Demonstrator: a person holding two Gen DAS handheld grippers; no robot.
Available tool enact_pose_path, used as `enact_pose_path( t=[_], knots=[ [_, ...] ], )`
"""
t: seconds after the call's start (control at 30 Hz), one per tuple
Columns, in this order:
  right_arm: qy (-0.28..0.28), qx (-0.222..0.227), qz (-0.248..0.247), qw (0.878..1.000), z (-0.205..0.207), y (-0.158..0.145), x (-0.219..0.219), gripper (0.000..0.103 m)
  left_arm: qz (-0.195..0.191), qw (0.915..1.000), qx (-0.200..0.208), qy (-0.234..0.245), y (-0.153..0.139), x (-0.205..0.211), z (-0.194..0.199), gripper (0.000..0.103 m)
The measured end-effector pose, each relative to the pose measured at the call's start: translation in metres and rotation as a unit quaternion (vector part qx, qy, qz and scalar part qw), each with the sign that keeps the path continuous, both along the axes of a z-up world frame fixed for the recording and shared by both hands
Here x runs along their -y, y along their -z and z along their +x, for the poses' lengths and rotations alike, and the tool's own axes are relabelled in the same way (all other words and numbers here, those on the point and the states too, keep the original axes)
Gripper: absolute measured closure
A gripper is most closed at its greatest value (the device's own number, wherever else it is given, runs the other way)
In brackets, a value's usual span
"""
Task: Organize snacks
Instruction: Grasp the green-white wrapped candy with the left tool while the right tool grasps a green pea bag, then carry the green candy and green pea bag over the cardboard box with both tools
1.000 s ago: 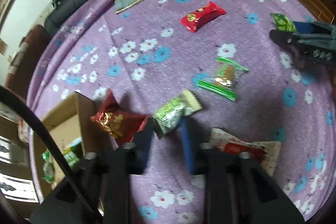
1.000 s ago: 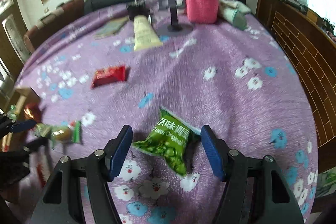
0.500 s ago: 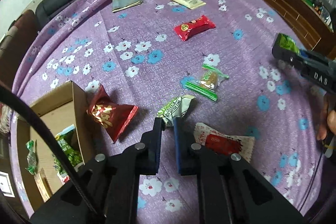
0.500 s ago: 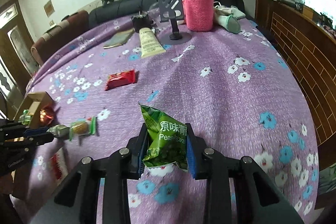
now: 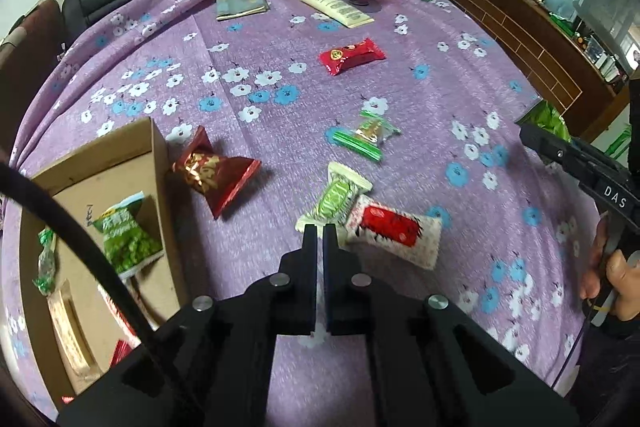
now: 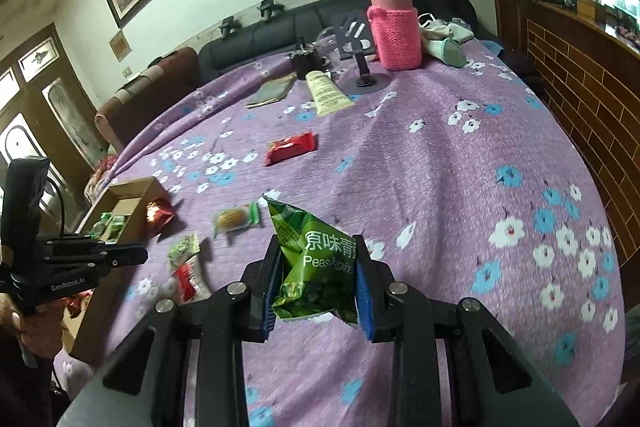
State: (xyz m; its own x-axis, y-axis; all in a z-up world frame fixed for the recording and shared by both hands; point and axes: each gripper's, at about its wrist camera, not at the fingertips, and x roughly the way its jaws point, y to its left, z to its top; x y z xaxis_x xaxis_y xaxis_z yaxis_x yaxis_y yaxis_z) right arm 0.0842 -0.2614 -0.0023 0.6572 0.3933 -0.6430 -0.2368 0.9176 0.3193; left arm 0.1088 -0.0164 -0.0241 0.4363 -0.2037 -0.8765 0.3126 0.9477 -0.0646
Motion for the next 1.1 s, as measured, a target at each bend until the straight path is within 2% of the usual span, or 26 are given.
enact_pose_path(
  t=[0.1, 0.2, 0.27, 0.4, 0.5, 0.63, 0.67, 0.7, 0.83, 0.97, 1.1],
  knots=[
    [-0.007, -0.005, 0.008, 1.000, -0.005, 0.002, -0.004, 0.071, -0.005, 1.0000, -0.001, -0.003, 0.001, -0.001, 0.000, 0.100],
    [-0.014, -0.009, 0.011, 1.000, -0.008, 0.004, -0.010, 0.071, 0.008, 0.9999, -0.009, 0.000, 0.006, 0.004, 0.009, 0.087],
    [-0.019, -0.009, 0.012, 1.000, -0.011, 0.003, -0.014, 0.071, 0.017, 0.9998, 0.000, 0.005, 0.006, 0.011, 0.014, 0.082],
    [-0.026, -0.006, 0.014, 1.000, -0.015, -0.001, -0.019, 0.071, 0.043, 0.9988, -0.016, 0.014, 0.020, 0.026, 0.033, 0.081],
    [-0.029, -0.005, 0.017, 0.999, -0.016, -0.001, -0.022, 0.071, 0.059, 0.9975, -0.031, 0.024, 0.033, 0.035, 0.042, 0.069],
    [-0.027, -0.005, 0.020, 0.999, -0.018, -0.001, -0.022, 0.071, 0.064, 0.9971, -0.033, 0.023, 0.039, 0.039, 0.043, 0.069],
    [-0.026, -0.005, 0.021, 0.999, -0.018, -0.001, -0.022, 0.071, 0.059, 0.9975, -0.034, 0.019, 0.038, 0.038, 0.045, 0.073],
    [-0.027, -0.005, 0.021, 0.999, -0.018, 0.000, -0.023, 0.071, 0.052, 0.9978, -0.037, 0.016, 0.039, 0.036, 0.045, 0.081],
    [-0.031, -0.006, 0.023, 0.999, -0.021, -0.001, -0.027, 0.071, 0.057, 0.9981, -0.021, 0.010, 0.033, 0.035, 0.041, 0.082],
    [-0.035, -0.004, 0.024, 0.999, -0.025, -0.003, -0.033, 0.071, 0.041, 0.9992, 0.002, -0.001, 0.012, 0.028, 0.025, 0.082],
    [-0.043, -0.002, 0.026, 0.999, -0.028, -0.007, -0.042, 0.071, 0.049, 0.9971, 0.039, -0.043, -0.011, 0.016, 0.001, 0.082]
  ],
)
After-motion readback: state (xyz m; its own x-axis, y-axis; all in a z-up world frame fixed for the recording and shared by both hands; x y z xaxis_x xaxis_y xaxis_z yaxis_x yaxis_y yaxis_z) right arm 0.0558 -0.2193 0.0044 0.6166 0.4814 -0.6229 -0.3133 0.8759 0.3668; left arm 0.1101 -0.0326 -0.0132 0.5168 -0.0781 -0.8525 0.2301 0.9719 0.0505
